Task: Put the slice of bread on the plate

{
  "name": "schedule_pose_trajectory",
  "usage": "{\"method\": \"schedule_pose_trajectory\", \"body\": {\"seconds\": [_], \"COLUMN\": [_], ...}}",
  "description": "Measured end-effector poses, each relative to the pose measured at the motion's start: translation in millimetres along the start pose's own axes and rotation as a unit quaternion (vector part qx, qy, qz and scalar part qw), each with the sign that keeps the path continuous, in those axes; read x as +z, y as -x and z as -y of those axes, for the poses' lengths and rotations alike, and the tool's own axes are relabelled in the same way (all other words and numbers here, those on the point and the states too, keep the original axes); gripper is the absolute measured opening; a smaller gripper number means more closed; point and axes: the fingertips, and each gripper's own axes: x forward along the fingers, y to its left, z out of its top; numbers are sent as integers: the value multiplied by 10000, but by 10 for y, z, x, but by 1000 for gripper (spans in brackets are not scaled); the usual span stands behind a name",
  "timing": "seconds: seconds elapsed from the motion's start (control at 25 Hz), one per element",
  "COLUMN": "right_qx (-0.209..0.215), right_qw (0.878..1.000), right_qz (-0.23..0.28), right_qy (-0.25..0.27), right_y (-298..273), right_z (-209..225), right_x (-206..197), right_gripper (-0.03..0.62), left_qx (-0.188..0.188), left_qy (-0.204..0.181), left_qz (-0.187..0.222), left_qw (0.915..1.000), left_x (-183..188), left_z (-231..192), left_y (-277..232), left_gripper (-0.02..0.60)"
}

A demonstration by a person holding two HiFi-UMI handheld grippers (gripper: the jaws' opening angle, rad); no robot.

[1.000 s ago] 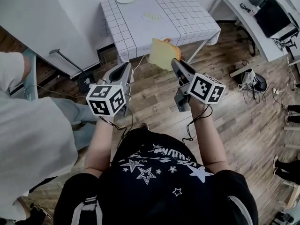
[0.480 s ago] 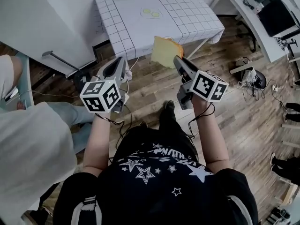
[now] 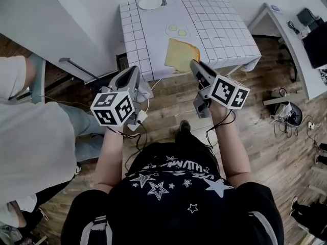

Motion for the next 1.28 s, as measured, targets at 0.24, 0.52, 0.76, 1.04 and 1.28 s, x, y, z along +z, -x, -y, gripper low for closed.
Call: {"method": "schedule_pose_trajectory", "body": {"seconds": [0.24, 0.52, 0.76, 1.04, 1.28], "right_qx": [85, 336, 605, 811, 716], "right_qw": [9978, 9966, 9932, 9907, 9893], "right_qz": [-310, -547, -745, -906, -959], "right_qy": [583, 517, 655, 612, 840], "right_y": [-150, -243, -367, -575, -801], "right_z": [361, 836, 999, 864, 877], "right_x": [323, 481, 548, 555, 634], "right_gripper": [92, 92, 92, 92, 92], "left_qx": [220, 303, 721, 999, 920], "left_qy": [27, -23, 38, 130, 234], "left_qz": [-22, -127, 35, -13, -43], "left_qw": [9998, 9995, 9974, 9949, 9955], "left_x": [97, 28, -12, -6, 44], "left_z": [226, 556, 554, 406, 102], "left_y": [-475, -1003, -1008, -921, -1200], "left_gripper": [9, 9, 9, 8, 9]}}
